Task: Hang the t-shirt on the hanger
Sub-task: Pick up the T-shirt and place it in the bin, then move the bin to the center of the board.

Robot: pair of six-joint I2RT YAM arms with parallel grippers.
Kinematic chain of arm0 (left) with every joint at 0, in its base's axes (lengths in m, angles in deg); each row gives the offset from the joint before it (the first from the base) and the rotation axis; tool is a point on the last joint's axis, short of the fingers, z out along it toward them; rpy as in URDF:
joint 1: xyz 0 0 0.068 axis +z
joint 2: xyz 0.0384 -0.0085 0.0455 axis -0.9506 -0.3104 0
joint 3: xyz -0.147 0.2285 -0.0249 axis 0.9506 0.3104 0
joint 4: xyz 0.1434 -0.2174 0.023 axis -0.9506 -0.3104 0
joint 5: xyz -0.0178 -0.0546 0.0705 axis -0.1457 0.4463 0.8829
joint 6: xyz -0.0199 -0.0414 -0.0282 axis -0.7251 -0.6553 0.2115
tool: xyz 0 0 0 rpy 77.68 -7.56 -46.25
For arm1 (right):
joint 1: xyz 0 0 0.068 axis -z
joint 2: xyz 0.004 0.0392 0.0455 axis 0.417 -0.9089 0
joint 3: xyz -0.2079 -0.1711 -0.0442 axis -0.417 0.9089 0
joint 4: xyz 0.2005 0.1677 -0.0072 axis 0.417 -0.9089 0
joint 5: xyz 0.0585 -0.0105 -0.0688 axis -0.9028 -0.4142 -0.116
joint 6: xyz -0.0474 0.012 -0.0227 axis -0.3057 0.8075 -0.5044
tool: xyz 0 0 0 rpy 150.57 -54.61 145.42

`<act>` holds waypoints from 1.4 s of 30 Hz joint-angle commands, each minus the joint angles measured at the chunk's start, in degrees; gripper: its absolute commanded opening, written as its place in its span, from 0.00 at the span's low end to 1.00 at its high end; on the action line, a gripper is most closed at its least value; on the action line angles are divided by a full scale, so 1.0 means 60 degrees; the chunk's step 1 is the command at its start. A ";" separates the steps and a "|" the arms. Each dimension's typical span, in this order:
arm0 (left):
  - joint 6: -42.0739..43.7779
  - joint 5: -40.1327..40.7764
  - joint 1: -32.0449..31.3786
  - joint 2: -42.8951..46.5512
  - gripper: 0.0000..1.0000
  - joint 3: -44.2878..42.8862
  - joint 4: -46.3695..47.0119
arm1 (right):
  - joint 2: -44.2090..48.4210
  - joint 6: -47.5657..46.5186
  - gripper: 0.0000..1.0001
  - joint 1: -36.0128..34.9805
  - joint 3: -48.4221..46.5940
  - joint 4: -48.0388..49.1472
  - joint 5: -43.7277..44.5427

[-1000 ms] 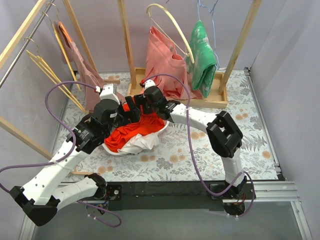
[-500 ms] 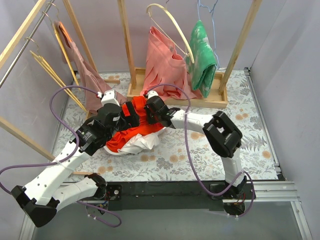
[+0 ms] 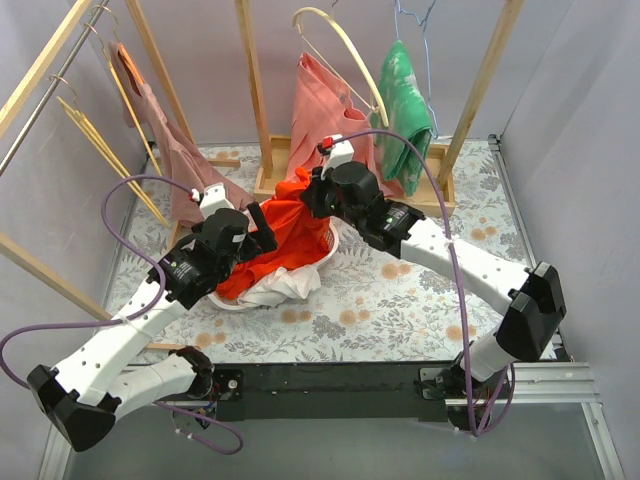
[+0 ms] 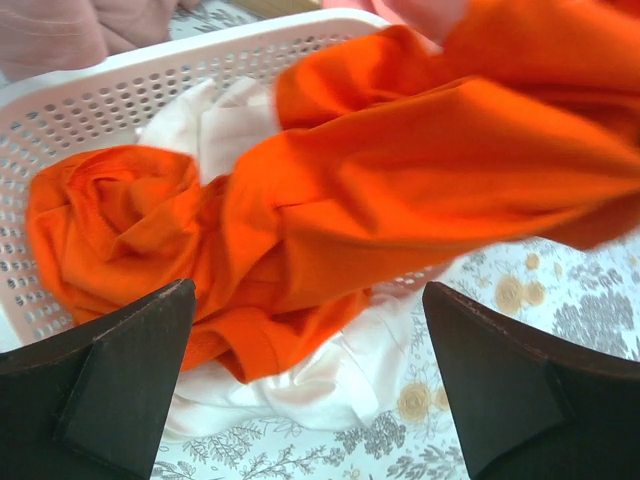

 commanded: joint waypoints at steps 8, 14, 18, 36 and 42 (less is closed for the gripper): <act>-0.1262 -0.0254 0.1080 -0.0072 0.98 0.0743 0.0582 | 0.1954 -0.0967 0.01 -0.0054 -0.2300 0.0280 0.1098; -0.1600 -0.1222 0.1623 -0.0980 0.98 0.0877 0.1609 | 0.3126 -0.1319 0.01 -0.0084 -0.3151 0.0265 0.1347; -0.1658 -0.1151 0.1652 -0.1521 0.98 0.0964 0.1917 | 0.3684 -0.1466 0.01 -0.0084 -0.3356 0.0265 0.1420; 0.0349 -0.2176 -0.0013 -0.6105 0.98 -0.0733 0.4334 | 0.5412 -0.1495 0.01 -0.0084 -0.2713 -0.0819 0.1493; 0.0086 -0.2497 -0.1216 -0.8113 0.98 -0.1948 0.4261 | 0.5809 -0.1451 0.01 -0.0084 -0.2550 -0.1038 0.1625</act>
